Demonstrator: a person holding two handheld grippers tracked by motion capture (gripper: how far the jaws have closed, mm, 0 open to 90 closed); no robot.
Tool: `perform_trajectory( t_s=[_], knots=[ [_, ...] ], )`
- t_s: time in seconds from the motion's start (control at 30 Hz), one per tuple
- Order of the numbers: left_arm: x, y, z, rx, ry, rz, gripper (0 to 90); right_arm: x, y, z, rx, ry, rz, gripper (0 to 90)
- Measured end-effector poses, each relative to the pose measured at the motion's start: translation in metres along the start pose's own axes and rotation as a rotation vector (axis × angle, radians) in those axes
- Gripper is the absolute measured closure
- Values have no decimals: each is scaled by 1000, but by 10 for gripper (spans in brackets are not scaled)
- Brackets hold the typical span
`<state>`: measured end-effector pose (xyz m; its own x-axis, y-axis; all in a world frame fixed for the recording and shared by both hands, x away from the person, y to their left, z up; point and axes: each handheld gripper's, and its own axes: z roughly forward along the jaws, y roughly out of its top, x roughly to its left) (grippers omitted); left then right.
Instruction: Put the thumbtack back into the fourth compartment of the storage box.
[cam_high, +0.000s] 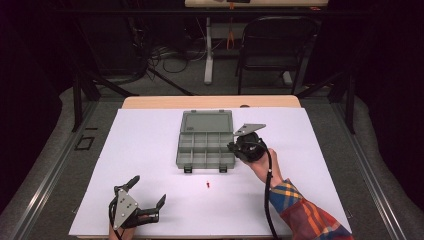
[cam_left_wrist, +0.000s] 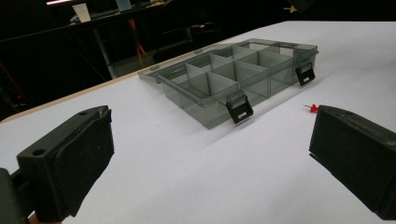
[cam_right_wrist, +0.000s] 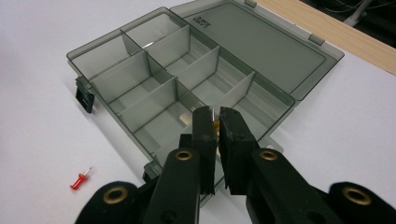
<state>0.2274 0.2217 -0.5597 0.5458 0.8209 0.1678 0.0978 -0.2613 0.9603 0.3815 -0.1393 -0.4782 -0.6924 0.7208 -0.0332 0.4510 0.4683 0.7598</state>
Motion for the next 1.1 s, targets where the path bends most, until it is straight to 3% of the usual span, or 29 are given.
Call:
perform_trajectory(
  t_s=[0.5,1.0,1.1],
  knots=[
    [0,0,0,3,-1,-2,0,-15,11,19,34,-26,2,855],
    [0,0,0,2,-2,-3,0,-24,18,50,120,-46,13,848],
    [0,0,0,2,-3,-2,0,-26,16,55,135,-50,23,794]
  ],
)
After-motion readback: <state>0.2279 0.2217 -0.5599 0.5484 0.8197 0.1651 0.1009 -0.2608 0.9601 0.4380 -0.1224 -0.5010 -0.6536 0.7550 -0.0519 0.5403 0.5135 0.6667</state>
